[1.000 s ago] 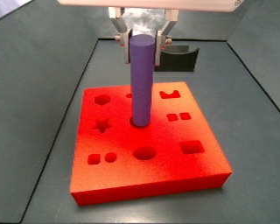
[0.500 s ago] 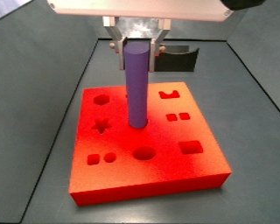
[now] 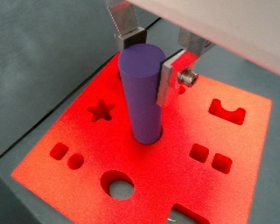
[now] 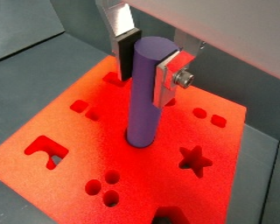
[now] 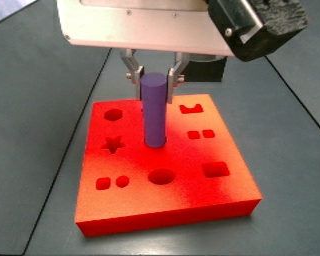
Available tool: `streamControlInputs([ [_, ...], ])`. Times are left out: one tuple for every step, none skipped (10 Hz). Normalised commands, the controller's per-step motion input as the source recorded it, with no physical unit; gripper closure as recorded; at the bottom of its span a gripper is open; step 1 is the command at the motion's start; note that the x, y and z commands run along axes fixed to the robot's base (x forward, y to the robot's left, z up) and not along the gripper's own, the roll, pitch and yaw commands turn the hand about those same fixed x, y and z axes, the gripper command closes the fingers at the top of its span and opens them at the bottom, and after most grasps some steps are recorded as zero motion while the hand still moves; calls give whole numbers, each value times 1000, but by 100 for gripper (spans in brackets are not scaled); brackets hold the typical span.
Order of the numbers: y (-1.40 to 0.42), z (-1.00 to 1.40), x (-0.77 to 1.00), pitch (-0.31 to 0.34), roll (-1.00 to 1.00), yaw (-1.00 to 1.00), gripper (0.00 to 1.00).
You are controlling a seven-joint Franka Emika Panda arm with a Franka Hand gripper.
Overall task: Pick up the round object. Move up. Place the round object on the fixture. Regrasp the round object. Move to above the board. Insert the round object.
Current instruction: Insert the round object.
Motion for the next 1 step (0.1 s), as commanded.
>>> streamControlInputs([
  [-29, 0, 0, 0, 50, 0, 100],
])
